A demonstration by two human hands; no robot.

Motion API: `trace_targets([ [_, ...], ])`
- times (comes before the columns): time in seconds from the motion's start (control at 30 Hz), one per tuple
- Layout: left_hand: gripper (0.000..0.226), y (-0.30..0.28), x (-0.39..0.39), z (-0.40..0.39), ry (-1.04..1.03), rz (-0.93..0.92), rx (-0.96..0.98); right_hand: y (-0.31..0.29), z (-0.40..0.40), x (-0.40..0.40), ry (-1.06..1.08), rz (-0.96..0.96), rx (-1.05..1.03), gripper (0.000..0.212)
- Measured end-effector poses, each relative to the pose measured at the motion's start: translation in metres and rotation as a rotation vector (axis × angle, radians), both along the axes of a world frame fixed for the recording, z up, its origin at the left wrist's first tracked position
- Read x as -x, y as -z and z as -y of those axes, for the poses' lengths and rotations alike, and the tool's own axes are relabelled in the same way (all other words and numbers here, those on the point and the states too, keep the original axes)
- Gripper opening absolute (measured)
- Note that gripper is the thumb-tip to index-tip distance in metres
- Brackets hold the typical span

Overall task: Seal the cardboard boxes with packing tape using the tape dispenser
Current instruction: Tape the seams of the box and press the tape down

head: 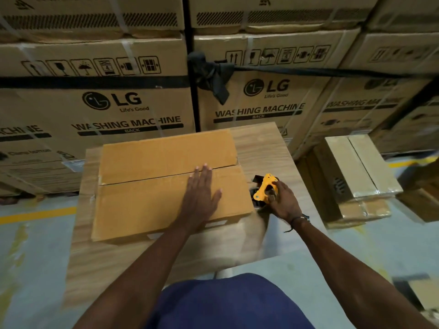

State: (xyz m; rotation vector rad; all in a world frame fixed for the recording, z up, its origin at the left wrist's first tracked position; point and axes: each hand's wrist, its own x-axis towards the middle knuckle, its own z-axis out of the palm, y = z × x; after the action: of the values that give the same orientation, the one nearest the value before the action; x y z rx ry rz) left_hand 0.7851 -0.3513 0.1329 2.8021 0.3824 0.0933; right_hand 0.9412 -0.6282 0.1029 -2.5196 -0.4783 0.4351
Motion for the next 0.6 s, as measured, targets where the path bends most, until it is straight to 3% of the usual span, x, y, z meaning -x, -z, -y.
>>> trace_targets([
  [0.17, 0.077, 0.003, -0.017, 0.027, -0.033, -0.026, -0.056, 0.020, 0.027, -0.002, 0.164, -0.119, 0.220, 0.077],
  [0.3, 0.076, 0.005, -0.014, 0.025, -0.038, -0.002, -0.046, 0.035, 0.039, -0.001, 0.046, -0.117, 0.433, 0.065],
  [0.6, 0.076, 0.004, -0.015, 0.026, -0.045, -0.002, -0.064, 0.013, 0.033, -0.008, 0.093, -0.005, 0.235, 0.064],
])
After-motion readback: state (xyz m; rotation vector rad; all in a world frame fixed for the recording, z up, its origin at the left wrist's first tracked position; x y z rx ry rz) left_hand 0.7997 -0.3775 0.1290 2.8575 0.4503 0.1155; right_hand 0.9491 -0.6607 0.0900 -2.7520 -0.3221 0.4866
